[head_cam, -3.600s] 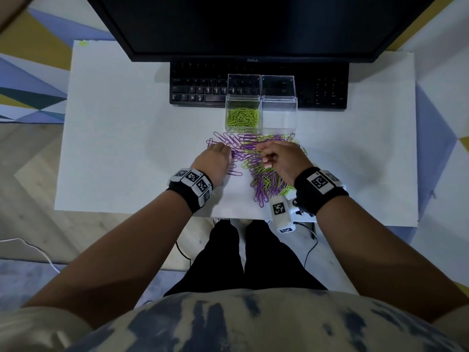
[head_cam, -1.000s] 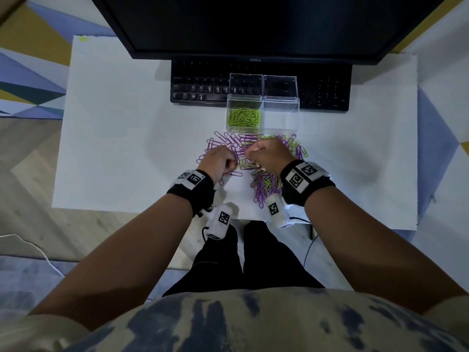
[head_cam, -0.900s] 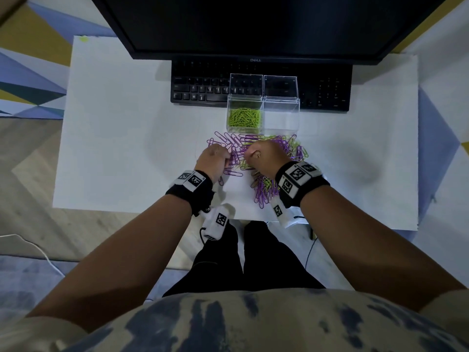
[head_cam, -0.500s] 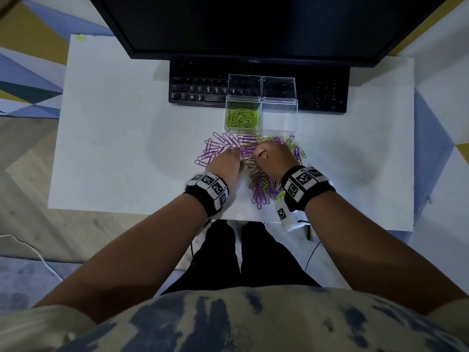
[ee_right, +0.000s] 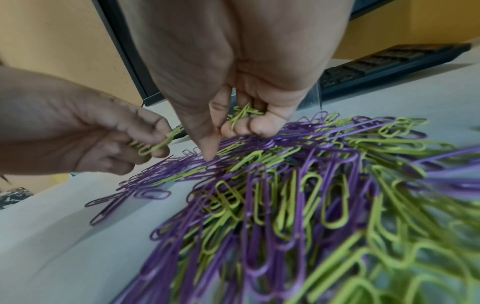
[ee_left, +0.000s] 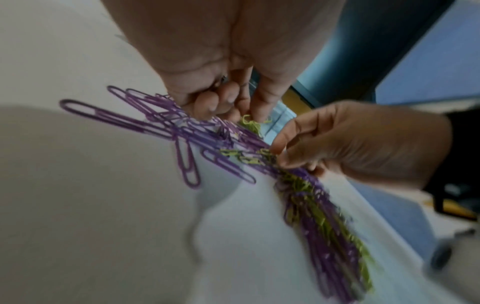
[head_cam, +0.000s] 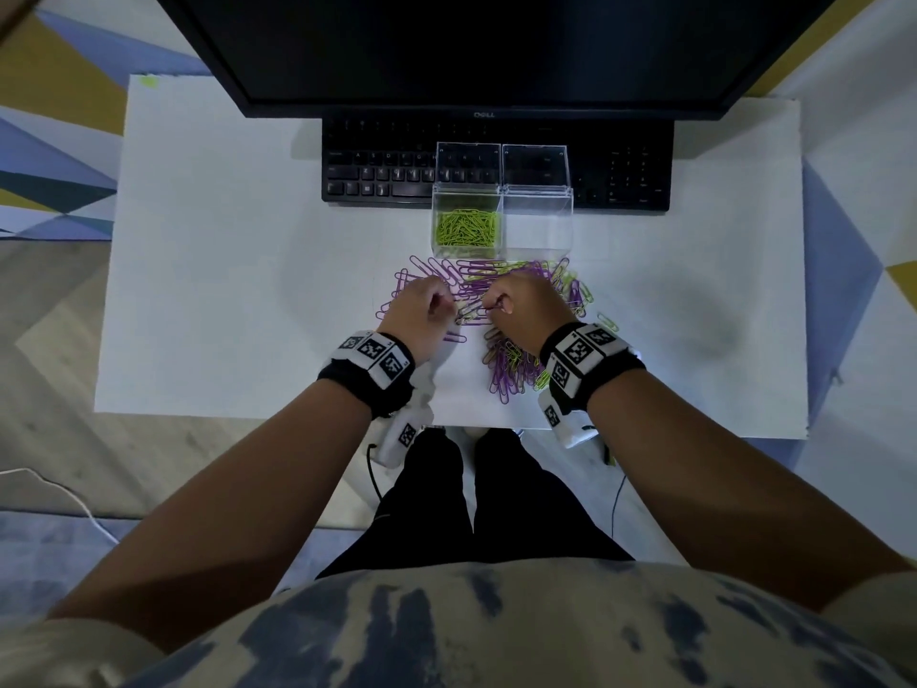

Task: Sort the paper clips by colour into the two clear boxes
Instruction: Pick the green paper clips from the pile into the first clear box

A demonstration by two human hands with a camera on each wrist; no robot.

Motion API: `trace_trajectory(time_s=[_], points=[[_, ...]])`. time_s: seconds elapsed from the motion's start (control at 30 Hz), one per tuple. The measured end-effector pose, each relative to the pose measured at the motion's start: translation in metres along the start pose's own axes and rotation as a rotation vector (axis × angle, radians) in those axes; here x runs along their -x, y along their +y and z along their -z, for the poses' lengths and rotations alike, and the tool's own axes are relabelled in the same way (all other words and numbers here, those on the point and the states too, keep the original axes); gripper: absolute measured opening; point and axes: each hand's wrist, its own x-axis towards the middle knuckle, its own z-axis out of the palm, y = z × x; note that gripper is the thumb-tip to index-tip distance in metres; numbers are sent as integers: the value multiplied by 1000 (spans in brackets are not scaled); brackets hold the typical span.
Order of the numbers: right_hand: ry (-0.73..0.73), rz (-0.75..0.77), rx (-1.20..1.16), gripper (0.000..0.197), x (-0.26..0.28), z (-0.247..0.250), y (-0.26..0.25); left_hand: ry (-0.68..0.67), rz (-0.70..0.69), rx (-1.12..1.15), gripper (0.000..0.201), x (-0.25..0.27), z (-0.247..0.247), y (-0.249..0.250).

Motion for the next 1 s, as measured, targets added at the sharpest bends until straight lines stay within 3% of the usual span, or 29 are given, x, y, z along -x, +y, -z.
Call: trace_trajectory(time_s=[0.17, 0.3, 0.4, 0.53, 0.6, 0.7, 0.8, 0.9, 1.0], points=[[-78, 36, 52, 12, -1, -11, -8, 48, 202, 275, 14, 4, 12, -8], [-109, 46, 118, 10, -1, -17, -14, 50, 344, 649, 25, 5, 16, -7], [-106, 29, 49, 7, 0, -16, -13, 34, 380, 842, 31, 7, 19, -3], [-7, -120, -203, 10, 2, -3, -13, 1, 419, 919, 52, 9, 19, -4], [-25, -272, -377, 11, 2, 5, -10, -15, 455, 929, 48, 9, 19, -1], [-22, -407, -878, 6, 4, 17, -5, -66, 528, 1011, 29, 6, 18, 9], [14, -469, -1185, 10, 7, 26, 0, -48, 527, 782, 26, 0, 10, 12], [-13, -453, -1203, 15, 11, 34, 4, 27, 236, 246, 16, 1, 1, 6], [-80, -426, -1045, 23, 13, 37, 8, -57, 43, -142, 6, 0, -3, 0]])
